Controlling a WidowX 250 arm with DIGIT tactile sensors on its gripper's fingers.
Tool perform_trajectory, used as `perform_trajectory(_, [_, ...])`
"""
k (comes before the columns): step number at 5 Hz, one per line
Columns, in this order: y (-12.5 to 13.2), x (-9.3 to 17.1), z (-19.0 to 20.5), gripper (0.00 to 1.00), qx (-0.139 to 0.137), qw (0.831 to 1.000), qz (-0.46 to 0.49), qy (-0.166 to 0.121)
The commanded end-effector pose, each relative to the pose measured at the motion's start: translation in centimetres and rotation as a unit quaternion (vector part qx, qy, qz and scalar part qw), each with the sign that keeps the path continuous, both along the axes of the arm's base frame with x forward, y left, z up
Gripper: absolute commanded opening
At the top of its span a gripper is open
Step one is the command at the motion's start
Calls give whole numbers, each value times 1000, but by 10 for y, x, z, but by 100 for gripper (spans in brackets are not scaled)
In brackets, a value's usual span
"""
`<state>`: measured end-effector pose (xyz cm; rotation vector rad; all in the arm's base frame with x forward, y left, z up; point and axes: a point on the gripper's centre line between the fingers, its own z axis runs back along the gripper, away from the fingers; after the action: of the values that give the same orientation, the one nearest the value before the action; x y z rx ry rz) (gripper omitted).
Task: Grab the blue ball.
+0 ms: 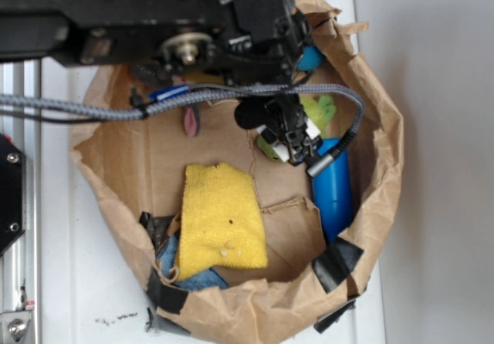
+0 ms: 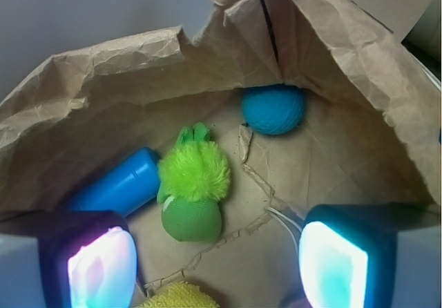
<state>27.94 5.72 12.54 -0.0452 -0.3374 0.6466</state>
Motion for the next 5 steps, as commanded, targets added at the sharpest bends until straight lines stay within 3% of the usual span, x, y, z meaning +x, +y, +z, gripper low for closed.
perform_trajectory(1, [12,4,21,100,7,1000,8,-29])
perform_trajectory(3, [12,4,21,100,7,1000,8,-29])
perform_trajectory(4, [5,6,-10,100,48,998,6,-36])
perform_trajectory(5, [-4,2,-19,100,54,998,-15,-38])
